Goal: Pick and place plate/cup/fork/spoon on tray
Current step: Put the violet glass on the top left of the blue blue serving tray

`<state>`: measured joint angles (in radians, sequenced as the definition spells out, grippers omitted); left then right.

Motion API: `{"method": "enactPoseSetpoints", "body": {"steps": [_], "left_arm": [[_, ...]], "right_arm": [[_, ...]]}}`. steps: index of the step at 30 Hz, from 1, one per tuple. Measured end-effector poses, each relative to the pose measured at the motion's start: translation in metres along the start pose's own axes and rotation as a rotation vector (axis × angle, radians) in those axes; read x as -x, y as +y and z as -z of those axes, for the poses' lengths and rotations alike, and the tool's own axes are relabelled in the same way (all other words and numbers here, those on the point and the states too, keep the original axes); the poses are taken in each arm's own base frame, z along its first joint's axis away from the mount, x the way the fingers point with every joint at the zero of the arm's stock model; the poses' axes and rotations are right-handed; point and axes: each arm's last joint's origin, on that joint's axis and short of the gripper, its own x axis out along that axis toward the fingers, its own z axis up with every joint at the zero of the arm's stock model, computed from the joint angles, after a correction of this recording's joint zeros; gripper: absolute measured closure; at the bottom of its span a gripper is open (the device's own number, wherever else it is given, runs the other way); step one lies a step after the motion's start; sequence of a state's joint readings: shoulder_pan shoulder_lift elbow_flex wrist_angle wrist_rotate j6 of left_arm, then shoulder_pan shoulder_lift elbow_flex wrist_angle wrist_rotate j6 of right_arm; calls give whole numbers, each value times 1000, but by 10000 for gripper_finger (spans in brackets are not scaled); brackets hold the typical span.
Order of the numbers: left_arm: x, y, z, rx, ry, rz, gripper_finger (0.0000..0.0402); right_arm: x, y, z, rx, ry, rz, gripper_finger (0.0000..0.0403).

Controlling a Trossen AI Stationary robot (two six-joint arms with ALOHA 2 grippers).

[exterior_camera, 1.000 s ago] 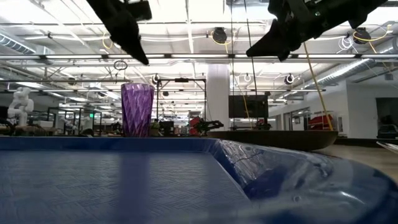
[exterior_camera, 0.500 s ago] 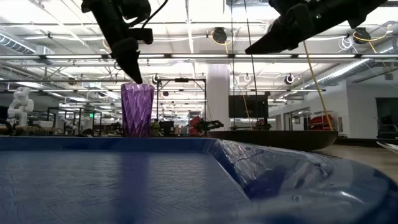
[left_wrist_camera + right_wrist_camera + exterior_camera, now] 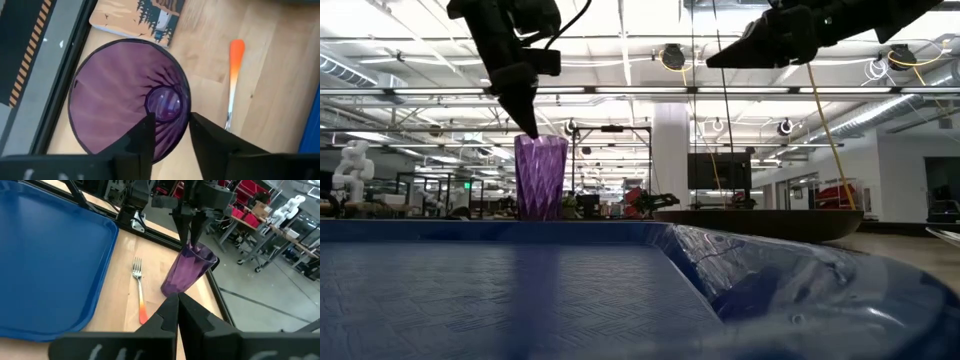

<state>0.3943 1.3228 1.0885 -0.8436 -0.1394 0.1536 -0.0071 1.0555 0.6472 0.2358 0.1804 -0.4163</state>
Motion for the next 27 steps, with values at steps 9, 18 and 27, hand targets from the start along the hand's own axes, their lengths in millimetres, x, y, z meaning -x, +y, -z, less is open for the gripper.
{"method": "enactPoseSetpoints", "body": {"steps": [9,18,27], "left_arm": [[-18,-6,-1,-85,73,26,359],[-13,-17,0,-112,81,47,388],[39,-47,22,-52,53,112,390]], "right_arm": [[0,0,0,41,1,1,403],[0,0,0,12,2,1,403],[0,0,1,-7,7,-1,403]]}}
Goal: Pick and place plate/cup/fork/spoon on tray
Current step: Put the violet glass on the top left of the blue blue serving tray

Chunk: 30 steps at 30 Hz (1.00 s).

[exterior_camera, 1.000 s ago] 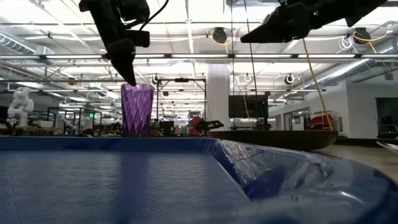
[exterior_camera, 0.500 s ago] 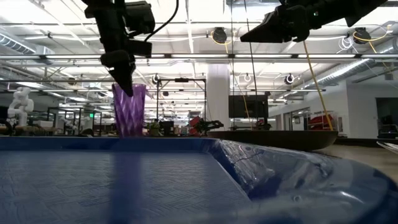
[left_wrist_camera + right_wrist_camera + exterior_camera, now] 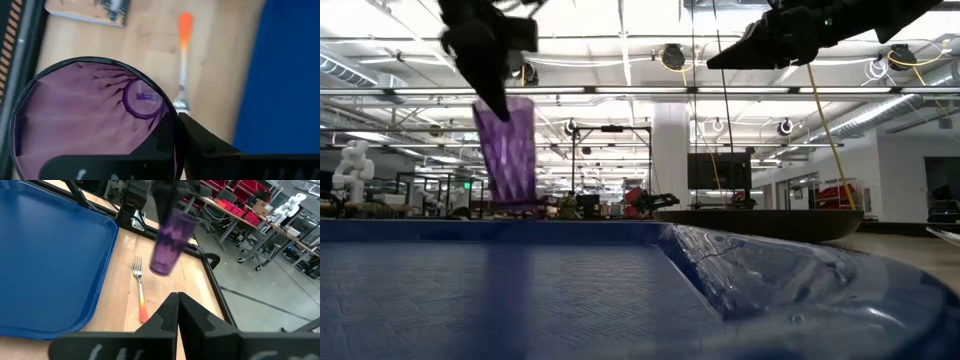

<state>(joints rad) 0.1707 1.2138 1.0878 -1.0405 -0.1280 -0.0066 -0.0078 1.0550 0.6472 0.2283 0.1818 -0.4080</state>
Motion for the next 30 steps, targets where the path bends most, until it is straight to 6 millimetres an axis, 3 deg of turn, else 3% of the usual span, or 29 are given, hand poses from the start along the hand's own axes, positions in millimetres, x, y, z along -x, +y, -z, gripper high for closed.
{"method": "enactPoseSetpoints", "body": {"steps": [5,14,30], "left_arm": [[30,-25,16,53,-6,91,394],[91,-64,19,107,19,132,394],[88,-143,60,228,276,46,394]], "right_arm": [[0,0,0,-1,-1,0,403],[0,-2,-5,11,-49,22,403],[1,-5,-10,30,-105,49,403]]}}
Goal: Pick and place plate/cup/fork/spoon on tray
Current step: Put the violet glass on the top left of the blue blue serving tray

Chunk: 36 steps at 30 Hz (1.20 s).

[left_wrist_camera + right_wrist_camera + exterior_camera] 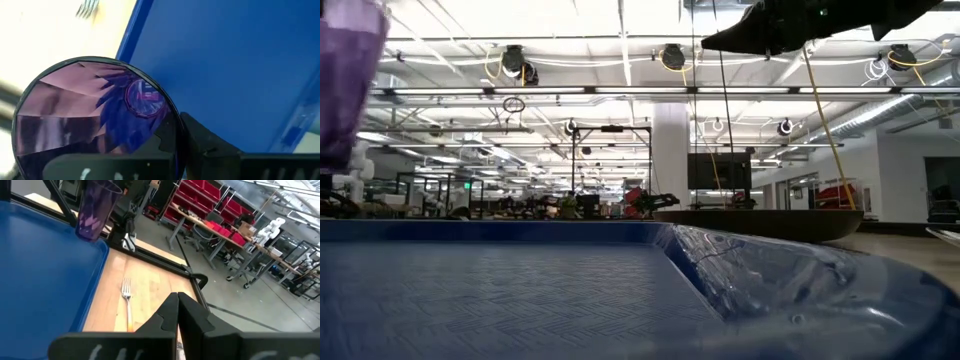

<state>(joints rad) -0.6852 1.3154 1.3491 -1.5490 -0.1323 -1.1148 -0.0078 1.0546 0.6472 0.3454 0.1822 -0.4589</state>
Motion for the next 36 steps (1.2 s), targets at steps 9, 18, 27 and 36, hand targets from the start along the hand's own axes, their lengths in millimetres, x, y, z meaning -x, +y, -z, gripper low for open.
{"method": "enactPoseSetpoints", "body": {"steps": [9,18,27,36], "left_arm": [[-23,-14,26,89,25,-66,390],[-33,-18,34,99,-5,-64,391],[-33,-15,37,116,-4,-103,389],[-59,-10,44,116,51,-165,365]], "right_arm": [[0,0,-1,5,-9,4,403],[0,-1,-2,4,-17,8,403],[0,-1,-2,-2,-20,9,403],[0,-1,-2,-4,-19,8,403]]}}
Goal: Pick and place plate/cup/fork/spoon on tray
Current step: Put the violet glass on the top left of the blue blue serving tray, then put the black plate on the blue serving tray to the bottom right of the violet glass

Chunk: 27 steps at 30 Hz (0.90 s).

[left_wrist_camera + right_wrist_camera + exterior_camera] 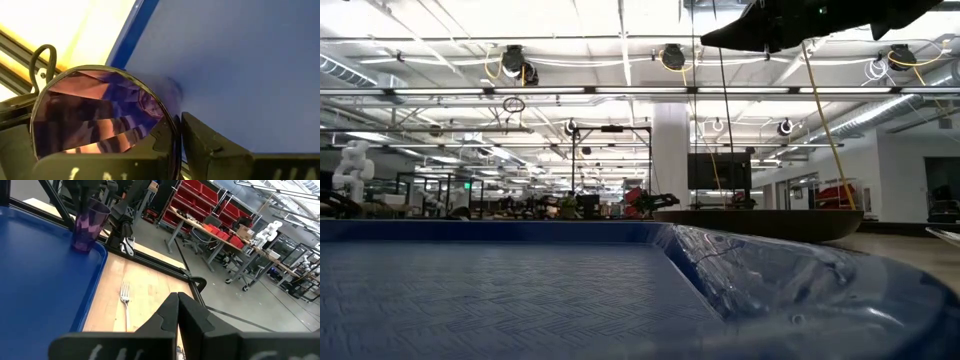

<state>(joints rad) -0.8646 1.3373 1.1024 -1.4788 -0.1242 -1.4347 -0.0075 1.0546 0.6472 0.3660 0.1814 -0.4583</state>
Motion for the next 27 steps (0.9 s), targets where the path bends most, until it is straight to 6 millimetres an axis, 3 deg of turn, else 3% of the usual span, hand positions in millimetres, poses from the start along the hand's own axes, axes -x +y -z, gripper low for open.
{"method": "enactPoseSetpoints", "body": {"steps": [6,14,19,27], "left_arm": [[-1,0,0,0,1,-2,350],[2,3,-1,-19,39,-20,267],[22,8,-12,-59,71,12,234],[51,18,-27,-106,-44,123,229]], "right_arm": [[0,0,0,0,1,0,403],[0,0,0,-17,1,-2,403],[0,1,2,-51,19,-11,403],[2,13,4,-173,70,-68,403]]}}
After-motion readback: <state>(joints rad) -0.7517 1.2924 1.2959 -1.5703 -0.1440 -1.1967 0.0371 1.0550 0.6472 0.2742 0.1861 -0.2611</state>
